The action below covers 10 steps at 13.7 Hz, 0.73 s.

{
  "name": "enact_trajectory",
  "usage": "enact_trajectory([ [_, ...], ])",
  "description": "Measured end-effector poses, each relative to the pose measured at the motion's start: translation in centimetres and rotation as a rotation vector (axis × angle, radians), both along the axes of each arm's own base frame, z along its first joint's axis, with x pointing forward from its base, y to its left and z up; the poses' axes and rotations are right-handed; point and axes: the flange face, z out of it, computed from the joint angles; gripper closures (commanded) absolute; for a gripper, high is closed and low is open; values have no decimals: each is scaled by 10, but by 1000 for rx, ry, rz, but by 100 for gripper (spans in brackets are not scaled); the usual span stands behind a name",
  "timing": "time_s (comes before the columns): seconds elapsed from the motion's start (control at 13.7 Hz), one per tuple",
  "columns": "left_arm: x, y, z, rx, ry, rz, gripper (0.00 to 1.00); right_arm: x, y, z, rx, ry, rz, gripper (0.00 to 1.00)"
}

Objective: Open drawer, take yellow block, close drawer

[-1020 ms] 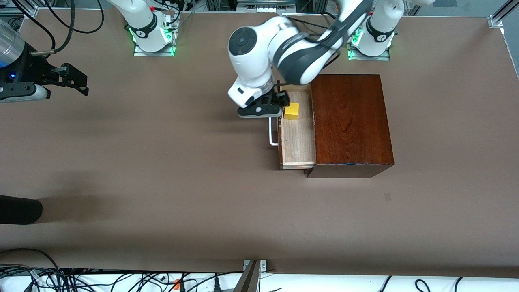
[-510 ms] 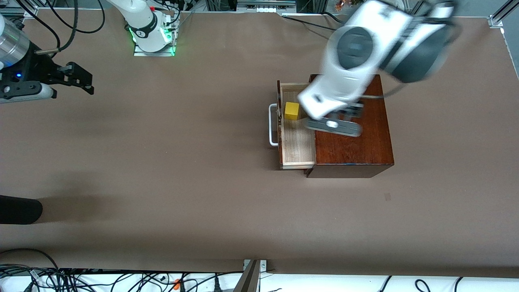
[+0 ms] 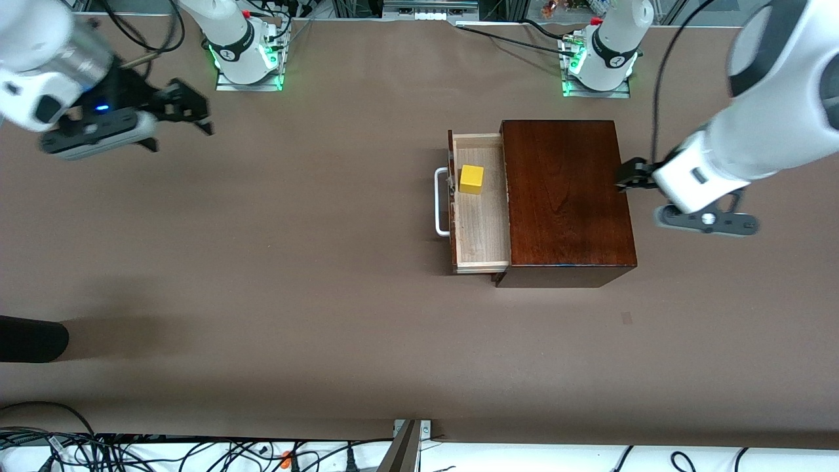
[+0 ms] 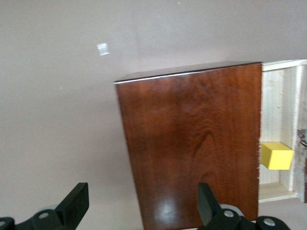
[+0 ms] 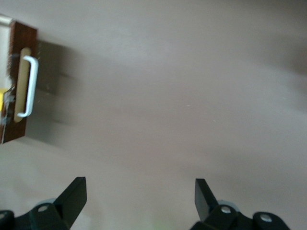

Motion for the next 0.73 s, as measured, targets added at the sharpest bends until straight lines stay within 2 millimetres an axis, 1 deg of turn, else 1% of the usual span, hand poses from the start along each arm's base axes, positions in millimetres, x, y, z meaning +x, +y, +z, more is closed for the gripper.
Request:
enact_trajectory([
  [0.15, -4, 35, 8, 16, -62, 52, 0, -10, 38, -4, -1, -1, 69, 0],
  [0.22, -9, 52, 10, 6, -102, 87, 0, -13, 56, -11, -5, 9, 101, 0],
  [0.29, -18, 69, 12, -14, -138, 119, 0, -17, 75, -22, -13, 24, 134, 0],
  [0.36, -30, 81, 13, -27, -167, 136, 0, -19, 93, -35, -23, 44, 165, 0],
  [0.44, -45, 86, 15, -31, -186, 134, 0, -21, 113, -50, -33, 63, 199, 0],
  [0.51, -59, 86, 17, -32, -192, 129, 0, -26, 136, -63, -39, 68, 237, 0],
  [0.58, -69, 84, 19, -33, -190, 123, 0, -31, 163, -74, -43, 50, 279, 0],
  [0.73, -77, 83, 17, -26, -163, 90, 0, -53, 224, -93, -50, -15, 380, 0],
])
